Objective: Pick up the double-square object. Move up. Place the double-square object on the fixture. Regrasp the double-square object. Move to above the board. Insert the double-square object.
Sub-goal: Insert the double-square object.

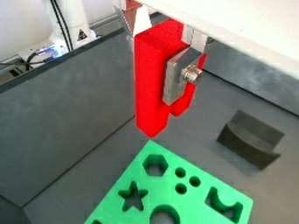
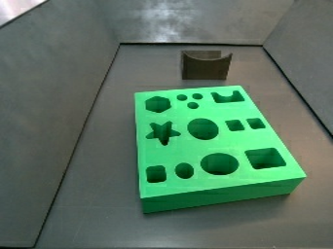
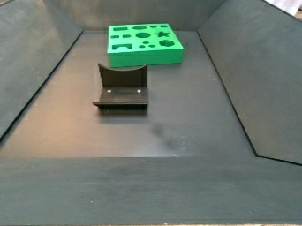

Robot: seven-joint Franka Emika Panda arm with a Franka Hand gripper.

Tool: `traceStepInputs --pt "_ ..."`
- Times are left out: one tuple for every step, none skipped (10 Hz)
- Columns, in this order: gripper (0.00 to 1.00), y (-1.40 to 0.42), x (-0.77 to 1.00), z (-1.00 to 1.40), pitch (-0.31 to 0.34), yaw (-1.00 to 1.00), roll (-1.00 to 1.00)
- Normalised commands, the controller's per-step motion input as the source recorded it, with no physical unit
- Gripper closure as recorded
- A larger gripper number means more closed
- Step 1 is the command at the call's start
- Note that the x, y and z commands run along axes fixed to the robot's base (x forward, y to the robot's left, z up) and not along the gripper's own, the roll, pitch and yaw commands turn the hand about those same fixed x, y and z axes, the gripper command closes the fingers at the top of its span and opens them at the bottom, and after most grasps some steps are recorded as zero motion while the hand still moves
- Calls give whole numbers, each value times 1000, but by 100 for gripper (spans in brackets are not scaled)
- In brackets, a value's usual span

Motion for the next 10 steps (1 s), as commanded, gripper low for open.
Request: traceStepInputs --pt "100 -249 703 0 30 -257 30" --pt "100 -229 740 -34 31 -240 24" --pt "100 -209 774 -100 41 -206 56" --pt "100 -197 777 -120 31 -220 63" --pt "100 -177 763 -154 6 -260 71" --pt "100 -151 740 -211 0 -337 84" --pt "100 -140 737 -243 0 -363 90" --pt "100 -134 734 -266 0 -371 99" --pt "100 -129 706 -294 -3 -406 111" --pt "100 -106 574 -314 -6 -531 120"
